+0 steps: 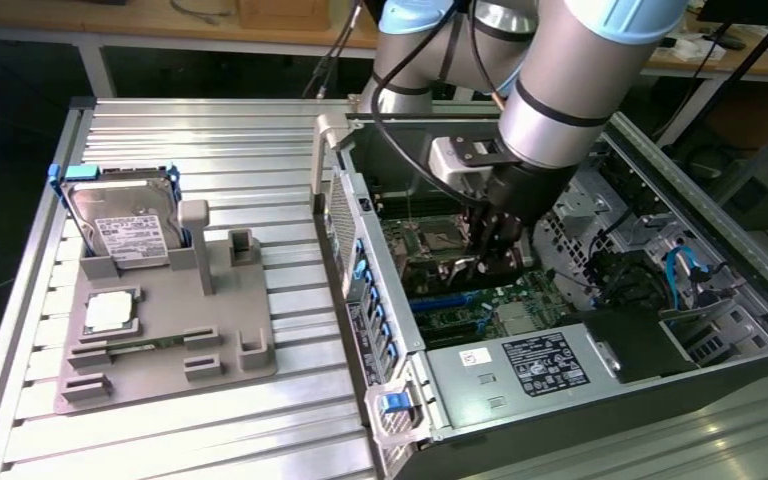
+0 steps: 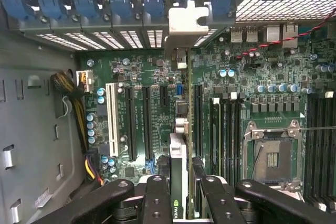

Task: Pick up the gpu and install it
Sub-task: 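Insert the gpu into the slot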

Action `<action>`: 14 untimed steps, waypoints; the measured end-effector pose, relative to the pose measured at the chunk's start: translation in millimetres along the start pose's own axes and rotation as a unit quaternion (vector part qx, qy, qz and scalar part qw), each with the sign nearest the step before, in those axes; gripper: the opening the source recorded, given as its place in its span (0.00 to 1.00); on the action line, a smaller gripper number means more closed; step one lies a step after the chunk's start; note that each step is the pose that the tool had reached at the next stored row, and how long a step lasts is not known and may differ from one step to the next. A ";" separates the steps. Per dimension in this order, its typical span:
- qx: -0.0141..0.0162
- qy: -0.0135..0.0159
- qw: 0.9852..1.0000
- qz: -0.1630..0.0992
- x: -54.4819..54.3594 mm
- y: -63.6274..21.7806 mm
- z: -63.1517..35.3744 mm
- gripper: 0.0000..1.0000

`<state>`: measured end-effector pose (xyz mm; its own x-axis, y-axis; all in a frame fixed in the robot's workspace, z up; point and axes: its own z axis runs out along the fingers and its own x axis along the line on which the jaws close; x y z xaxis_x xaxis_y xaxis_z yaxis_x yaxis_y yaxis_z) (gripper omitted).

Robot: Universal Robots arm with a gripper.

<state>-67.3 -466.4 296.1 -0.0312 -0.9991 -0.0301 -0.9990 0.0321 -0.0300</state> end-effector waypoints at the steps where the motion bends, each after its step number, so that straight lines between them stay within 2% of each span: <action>1: 0.000 0.000 1.000 0.000 0.0 0.0 0.9 0.27; 3: -0.001 0.000 1.000 0.000 0.1 0.0 2.6 0.27; 5: -0.005 0.000 1.000 0.001 0.1 0.0 3.9 0.27; 7: -0.010 0.000 1.000 0.001 0.2 0.1 5.1 0.27; 8: -0.012 0.000 1.000 0.001 0.2 0.1 6.0 0.27; 14: -0.012 0.000 1.000 0.001 0.3 0.3 11.1 0.27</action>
<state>-67.3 -466.4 285.0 -0.0340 -0.9990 -0.0305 -0.9994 0.0341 -0.0055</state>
